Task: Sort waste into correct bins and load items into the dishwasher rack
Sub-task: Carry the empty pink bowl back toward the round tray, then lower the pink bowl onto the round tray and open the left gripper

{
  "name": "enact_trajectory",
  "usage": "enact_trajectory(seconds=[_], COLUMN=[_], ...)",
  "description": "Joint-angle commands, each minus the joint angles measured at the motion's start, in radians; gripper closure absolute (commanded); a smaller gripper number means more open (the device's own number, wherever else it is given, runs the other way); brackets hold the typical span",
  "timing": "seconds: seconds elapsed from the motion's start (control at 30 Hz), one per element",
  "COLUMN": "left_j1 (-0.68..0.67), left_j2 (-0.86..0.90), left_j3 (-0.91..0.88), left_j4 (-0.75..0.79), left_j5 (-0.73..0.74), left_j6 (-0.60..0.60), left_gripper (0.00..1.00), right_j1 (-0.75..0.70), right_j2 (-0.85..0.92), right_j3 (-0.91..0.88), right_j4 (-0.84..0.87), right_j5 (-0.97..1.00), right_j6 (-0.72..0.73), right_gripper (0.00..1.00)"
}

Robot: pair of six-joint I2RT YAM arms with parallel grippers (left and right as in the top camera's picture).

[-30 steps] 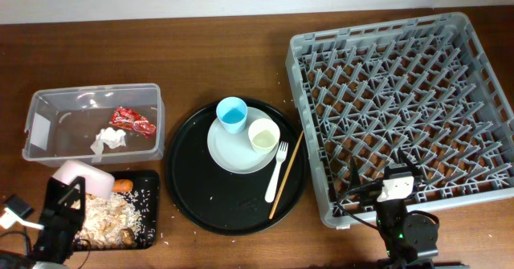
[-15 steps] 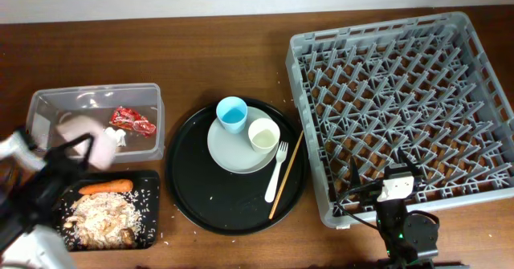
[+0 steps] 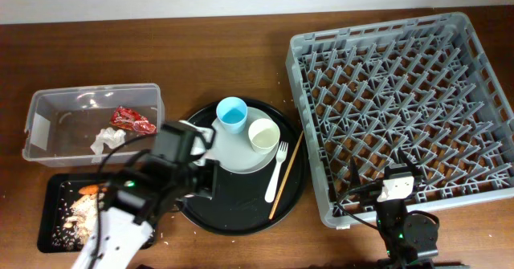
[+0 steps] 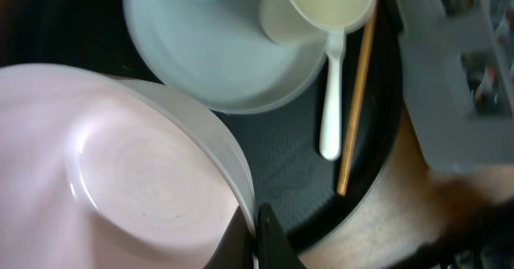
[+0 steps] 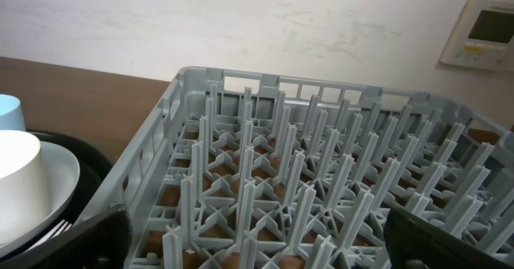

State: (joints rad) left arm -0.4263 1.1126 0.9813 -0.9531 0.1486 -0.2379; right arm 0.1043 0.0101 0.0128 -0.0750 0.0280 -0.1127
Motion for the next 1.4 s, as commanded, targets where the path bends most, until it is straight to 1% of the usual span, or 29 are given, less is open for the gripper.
enact_trajectory(seconds=[0.0, 0.03, 0.17, 0.27, 0.37, 0.4, 0.43, 0.47, 0.53, 0.63, 0.77, 0.83, 0.9, 0.93, 0.97, 1.0, 1.03, 1.1, 1.17, 1.27, 1.33, 1.37], left_j1=[-0.114, -0.143, -0.216, -0.225, -0.225, -0.225, -0.225, -0.225, -0.225, -0.225, -0.225, -0.225, -0.225, -0.225, -0.225, -0.225, -0.225, -0.225, -0.225, -0.225, -0.225, -0.225], left_j2=[0.091, 0.133, 0.293, 0.39, 0.437, 0.438, 0.438, 0.438, 0.437, 0.415, 0.29, 0.198, 0.113, 0.068, -0.009, -0.043, -0.071, -0.122, -0.131, -0.103, -0.048, -0.028], left_j3=[-0.045, -0.048, -0.048, -0.048, -0.048, -0.048, -0.048, -0.048, -0.048, -0.027, 0.106, 0.18, 0.214, 0.217, 0.217, 0.217, 0.217, 0.216, 0.216, 0.204, 0.191, 0.191], left_j4=[0.025, 0.024, 0.047, 0.081, 0.058, 0.051, 0.05, 0.051, 0.051, 0.043, -0.019, -0.056, -0.082, -0.088, -0.099, -0.104, -0.106, -0.109, -0.111, -0.113, -0.119, -0.118], left_j5=[-0.089, -0.119, -0.12, -0.13, -0.13, -0.13, -0.126, -0.117, -0.093, -0.092, -0.111, -0.196, -0.308, -0.361, -0.436, -0.459, -0.468, -0.478, -0.478, -0.43, -0.402, -0.372], left_j6=[-0.073, -0.087, -0.088, -0.111, -0.117, -0.117, -0.117, -0.117, -0.117, -0.117, -0.117, -0.117, -0.117, -0.117, -0.117, -0.117, -0.117, -0.117, -0.117, -0.119, -0.167, -0.17], left_gripper=[1.0, 1.0, 1.0, 1.0, 1.0, 0.9, 0.54, 0.44, 0.35, 0.34, 0.33, 0.33, 0.32, 0.24, 0.13, 0.06, 0.01, 0.01, 0.01, 0.01, 0.01, 0.01], right_j1=[-0.008, -0.008, -0.008, -0.008, -0.008, -0.008, -0.008, -0.008, -0.008, -0.008, -0.008, -0.008, -0.008, -0.008, -0.008, -0.008, -0.008, -0.008, -0.008, -0.008, -0.008, -0.008], right_j2=[-0.005, -0.005, -0.005, -0.005, -0.005, -0.005, -0.005, -0.005, -0.005, -0.005, -0.005, -0.005, -0.005, -0.005, -0.005, -0.005, -0.005, -0.005, -0.005, -0.005, -0.005, -0.005], right_j3=[-0.007, -0.007, -0.007, -0.007, -0.007, -0.007, -0.007, -0.007, -0.007, -0.007, -0.007, -0.007, -0.007, -0.007, -0.007, -0.007, -0.007, -0.007, -0.007, -0.007, -0.007, -0.007], right_j4=[-0.004, -0.004, -0.004, -0.004, -0.004, -0.004, -0.004, -0.004, -0.004, -0.004, -0.004, -0.004, -0.004, -0.004, -0.004, -0.004, -0.004, -0.004, -0.004, -0.004, -0.004, -0.004], right_j5=[0.006, 0.006, 0.006, 0.006, 0.006, 0.006, 0.006, 0.006, 0.006, 0.006, 0.006, 0.006, 0.006, 0.006, 0.006, 0.006, 0.006, 0.006, 0.006, 0.006, 0.006, 0.006], right_j6=[-0.003, -0.003, -0.003, -0.003, -0.003, -0.003, -0.003, -0.003, -0.003, -0.003, -0.003, -0.003, -0.003, -0.003, -0.003, -0.003, -0.003, -0.003, -0.003, -0.003, -0.003, -0.003], right_gripper=[0.01, 0.01, 0.01, 0.01, 0.01, 0.01, 0.01, 0.01, 0.01, 0.01, 0.01, 0.01, 0.01, 0.01, 0.01, 0.01, 0.01, 0.01, 0.01, 0.01, 0.01, 0.01])
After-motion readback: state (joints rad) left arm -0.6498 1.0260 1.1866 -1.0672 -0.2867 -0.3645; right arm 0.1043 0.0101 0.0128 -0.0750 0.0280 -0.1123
